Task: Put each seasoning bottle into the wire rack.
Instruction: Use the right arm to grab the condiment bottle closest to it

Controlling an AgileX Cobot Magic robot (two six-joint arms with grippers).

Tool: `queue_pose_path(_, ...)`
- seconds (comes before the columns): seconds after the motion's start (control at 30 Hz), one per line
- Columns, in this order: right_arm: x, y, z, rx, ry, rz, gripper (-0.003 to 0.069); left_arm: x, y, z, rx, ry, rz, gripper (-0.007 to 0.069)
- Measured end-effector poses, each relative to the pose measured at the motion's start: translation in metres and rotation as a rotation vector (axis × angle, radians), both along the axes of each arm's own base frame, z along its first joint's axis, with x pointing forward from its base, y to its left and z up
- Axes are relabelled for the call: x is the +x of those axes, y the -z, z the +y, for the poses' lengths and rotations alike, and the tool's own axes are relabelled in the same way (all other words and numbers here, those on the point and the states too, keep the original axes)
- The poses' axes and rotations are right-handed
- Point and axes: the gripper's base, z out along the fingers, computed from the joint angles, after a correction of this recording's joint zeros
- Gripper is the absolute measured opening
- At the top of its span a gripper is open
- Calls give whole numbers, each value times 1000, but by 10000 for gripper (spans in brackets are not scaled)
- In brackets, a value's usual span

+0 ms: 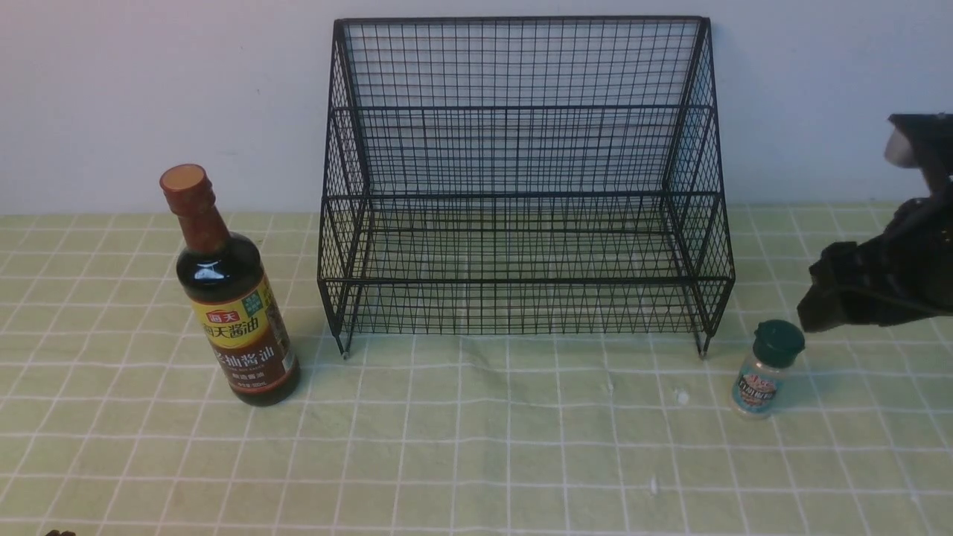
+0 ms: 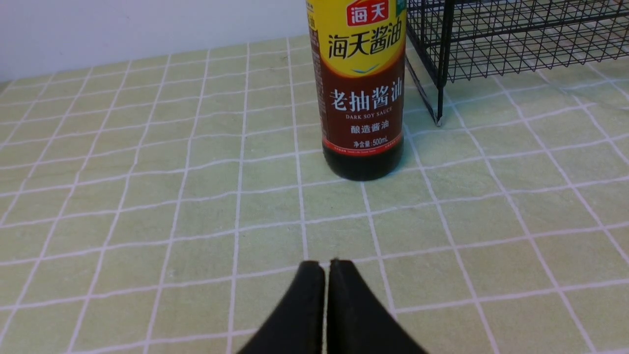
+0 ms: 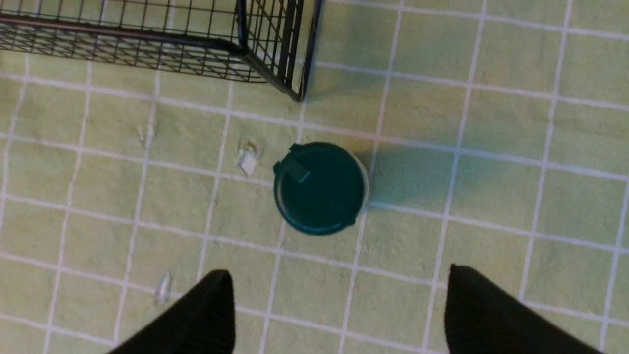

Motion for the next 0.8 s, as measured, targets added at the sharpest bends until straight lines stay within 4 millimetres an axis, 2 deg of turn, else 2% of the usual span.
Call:
queue_pose_path(0.17, 13, 21, 9, -11, -51, 19, 612, 0, 0, 0, 0, 0, 0, -6)
queue_pose_path(0.3, 22, 35, 18, -54, -103, 14, 617, 0, 0, 0, 0, 0, 0, -6)
queue_pose_path(0.5, 35, 59, 18, -87, -92, 33, 610, 0, 0, 0, 0, 0, 0, -6)
queue_pose_path(0.57, 37, 64, 18, -91, -93, 45, 586, 0, 0, 0, 0, 0, 0, -6)
queue_pose_path(0.6, 38, 67, 18, -92, -93, 50, 550, 0, 0, 0, 0, 0, 0, -6)
queue_pose_path(0.63, 39, 67, 18, -92, -92, 50, 504, 0, 0, 0, 0, 0, 0, -6)
queue_pose_path(0.67, 39, 67, 18, -92, -92, 45, 414, 0, 0, 0, 0, 0, 0, -6)
queue_pose_path(0.7, 39, 67, 18, -92, -92, 45, 414, 0, 0, 0, 0, 0, 0, -6)
queue_pose_path(0.73, 40, 66, 18, -91, -91, 41, 302, 0, 0, 0, 0, 0, 0, -6)
queue_pose_path(0.8, 40, 66, 18, -93, -93, 42, 311, 0, 0, 0, 0, 0, 0, -6)
